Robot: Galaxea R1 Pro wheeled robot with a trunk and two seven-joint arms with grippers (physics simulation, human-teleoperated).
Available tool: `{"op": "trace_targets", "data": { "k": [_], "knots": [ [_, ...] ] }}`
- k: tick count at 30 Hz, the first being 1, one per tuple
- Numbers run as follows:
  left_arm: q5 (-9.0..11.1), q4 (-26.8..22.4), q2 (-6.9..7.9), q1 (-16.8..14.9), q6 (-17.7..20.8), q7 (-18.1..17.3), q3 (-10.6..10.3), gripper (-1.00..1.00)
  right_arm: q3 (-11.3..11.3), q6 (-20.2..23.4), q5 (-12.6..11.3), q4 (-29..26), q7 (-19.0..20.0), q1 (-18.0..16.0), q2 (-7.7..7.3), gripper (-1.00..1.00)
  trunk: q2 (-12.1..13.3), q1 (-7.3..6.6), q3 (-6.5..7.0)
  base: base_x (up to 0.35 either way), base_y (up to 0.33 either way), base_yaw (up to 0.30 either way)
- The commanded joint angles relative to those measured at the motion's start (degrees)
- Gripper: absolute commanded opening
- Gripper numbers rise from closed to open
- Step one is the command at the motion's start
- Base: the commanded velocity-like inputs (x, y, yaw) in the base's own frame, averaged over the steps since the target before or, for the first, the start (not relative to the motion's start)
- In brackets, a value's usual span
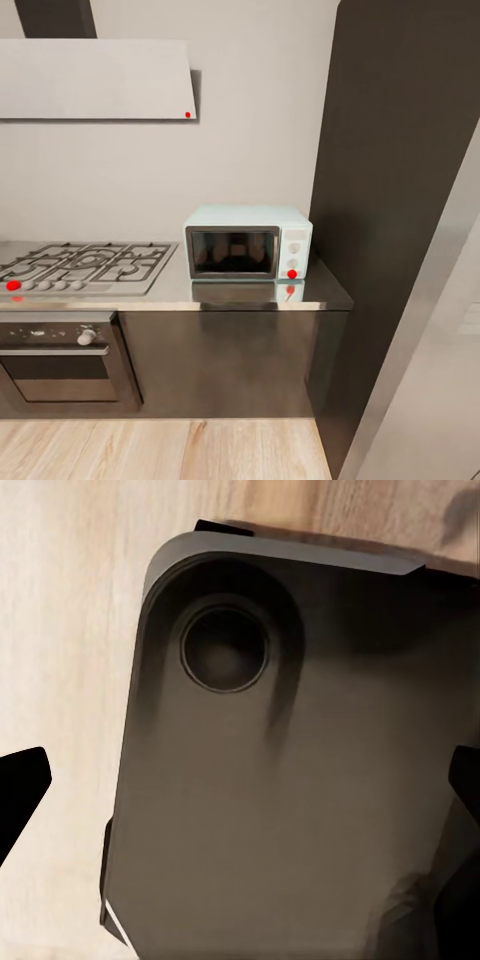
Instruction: In the kitchen, take the popcorn bag from the countertop, put it into the microwave, and heat it until the popcorn is cooked so the cooked popcorn ends up inside the bag.
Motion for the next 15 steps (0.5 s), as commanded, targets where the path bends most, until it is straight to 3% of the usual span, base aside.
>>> {"op": "trace_targets", "data": {
  "k": [1,15],
  "knots": [
    [0.38,-0.01,0.00,-0.01,-0.14,-0.04,0.00,1.00,0.03,-0.16,0.11,0.06,-0.02,-0.03,-0.01,1.00,-0.03,0.00,-0.04,0.015,-0.008,0.000],
    [0.46,-0.07,-0.02,-0.01,-0.14,-0.04,0.00,1.00,-0.05,0.09,-0.44,0.06,0.06,-0.03,0.08,1.00,-0.03,0.00,-0.04,0.001,-0.001,0.000]
  ]
}}
